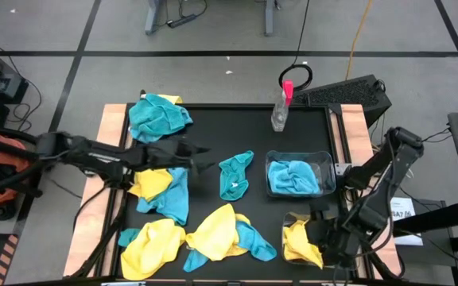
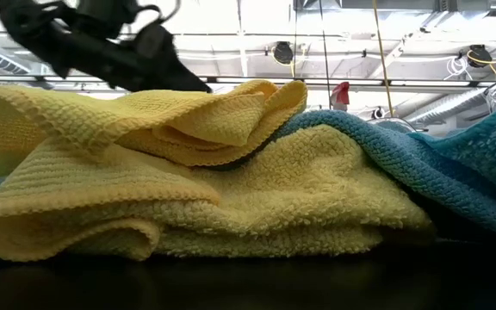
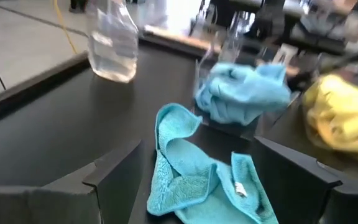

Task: Sort microfiber towel by color & place in baskets
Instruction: Put the blue towel into the top transparent bin

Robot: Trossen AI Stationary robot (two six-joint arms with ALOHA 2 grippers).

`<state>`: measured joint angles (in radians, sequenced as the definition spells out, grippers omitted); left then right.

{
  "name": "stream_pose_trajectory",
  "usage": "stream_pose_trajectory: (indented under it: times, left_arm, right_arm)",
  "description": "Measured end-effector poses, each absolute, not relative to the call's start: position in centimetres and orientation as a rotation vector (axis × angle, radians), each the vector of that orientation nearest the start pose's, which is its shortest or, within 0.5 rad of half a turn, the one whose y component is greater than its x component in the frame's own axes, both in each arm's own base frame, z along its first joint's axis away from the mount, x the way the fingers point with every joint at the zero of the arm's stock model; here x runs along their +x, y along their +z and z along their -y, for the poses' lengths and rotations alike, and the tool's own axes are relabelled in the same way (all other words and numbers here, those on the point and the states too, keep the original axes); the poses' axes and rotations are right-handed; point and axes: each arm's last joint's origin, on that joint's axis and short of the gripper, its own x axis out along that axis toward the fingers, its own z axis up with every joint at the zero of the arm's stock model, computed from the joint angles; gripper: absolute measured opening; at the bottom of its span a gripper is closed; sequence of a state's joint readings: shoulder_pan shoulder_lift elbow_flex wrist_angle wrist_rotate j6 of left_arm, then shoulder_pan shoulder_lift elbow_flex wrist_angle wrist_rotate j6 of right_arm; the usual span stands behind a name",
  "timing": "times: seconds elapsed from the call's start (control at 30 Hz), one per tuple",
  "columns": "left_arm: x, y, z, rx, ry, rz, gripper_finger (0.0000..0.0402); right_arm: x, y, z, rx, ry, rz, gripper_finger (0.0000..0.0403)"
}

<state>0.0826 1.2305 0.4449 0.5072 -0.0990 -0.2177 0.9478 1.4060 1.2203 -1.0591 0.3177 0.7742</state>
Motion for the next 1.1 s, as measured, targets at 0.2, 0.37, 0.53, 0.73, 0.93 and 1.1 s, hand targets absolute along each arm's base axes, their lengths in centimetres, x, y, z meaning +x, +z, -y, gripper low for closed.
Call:
stream_pose_trajectory:
  times: [0.2, 0.37, 0.53, 0.73, 0.93, 1.1]
  left_arm:
    - [28.9, 18.0, -2.6, -0.148, 0.193, -0.401, 0.0299]
    - [32.5, 17.2, -4.0, -0.112, 0.261, -0.451, 0.0299]
    - [35.2, 16.2, -5.7, -0.090, 0.322, -0.594, 0.0299]
    - [37.6, 14.3, -7.1, -0.139, 0.265, -0.733, 0.0299]
    - [39.3, 12.0, -7.6, -0.178, 0.210, -0.861, 0.0295]
    - [40.1, 11.9, -7.5, -0.169, 0.185, -0.871, 0.0223]
  right_arm:
    - [15.6, 29.6, -20.1, -0.048, 0.098, -1.096, 0.0275]
    - [15.5, 29.5, -19.9, -0.036, 0.046, -1.102, 0.0288]
    - [15.2, 29.5, -20.1, -0.016, 0.036, -1.097, 0.0288]
    - [14.7, 29.6, -20.4, -0.039, 0.031, -1.057, 0.0288]
    - [14.5, 29.6, -20.6, -0.053, 0.023, -1.024, 0.0288]
    - [14.5, 29.7, -20.7, -0.057, 0.011, -1.004, 0.0288]
